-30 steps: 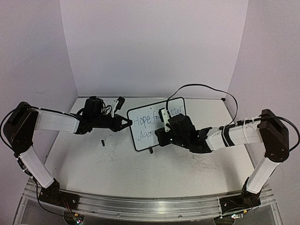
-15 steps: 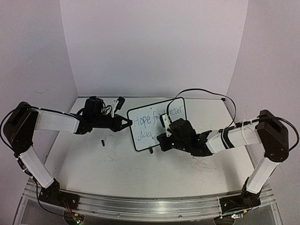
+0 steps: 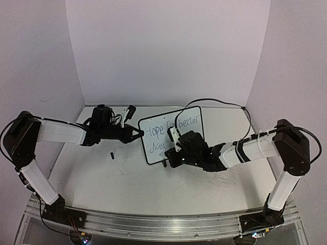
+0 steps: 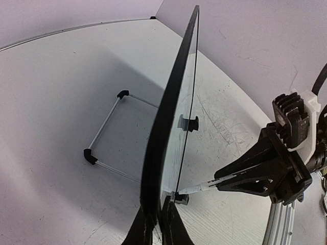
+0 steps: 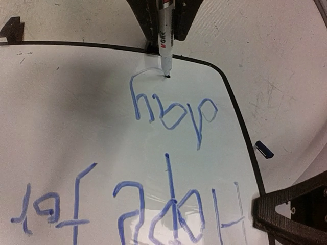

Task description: Write a sentence on the whiteboard

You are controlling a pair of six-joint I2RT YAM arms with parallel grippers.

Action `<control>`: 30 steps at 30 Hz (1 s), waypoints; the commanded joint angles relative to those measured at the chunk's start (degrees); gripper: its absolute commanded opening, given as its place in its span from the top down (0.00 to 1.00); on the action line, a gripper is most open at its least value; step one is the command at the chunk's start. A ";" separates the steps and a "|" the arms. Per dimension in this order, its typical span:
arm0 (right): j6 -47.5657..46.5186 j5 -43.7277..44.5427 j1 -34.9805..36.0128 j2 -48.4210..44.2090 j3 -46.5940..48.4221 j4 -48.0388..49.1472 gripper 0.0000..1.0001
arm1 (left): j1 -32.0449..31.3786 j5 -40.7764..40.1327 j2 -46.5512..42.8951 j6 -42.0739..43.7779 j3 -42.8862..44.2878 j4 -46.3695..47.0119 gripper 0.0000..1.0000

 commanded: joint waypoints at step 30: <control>0.92 3.42 -3.92 -4.33 1.47 2.56 1.00 | 0.30 -3.97 -1.35 3.05 0.27 -1.92 1.00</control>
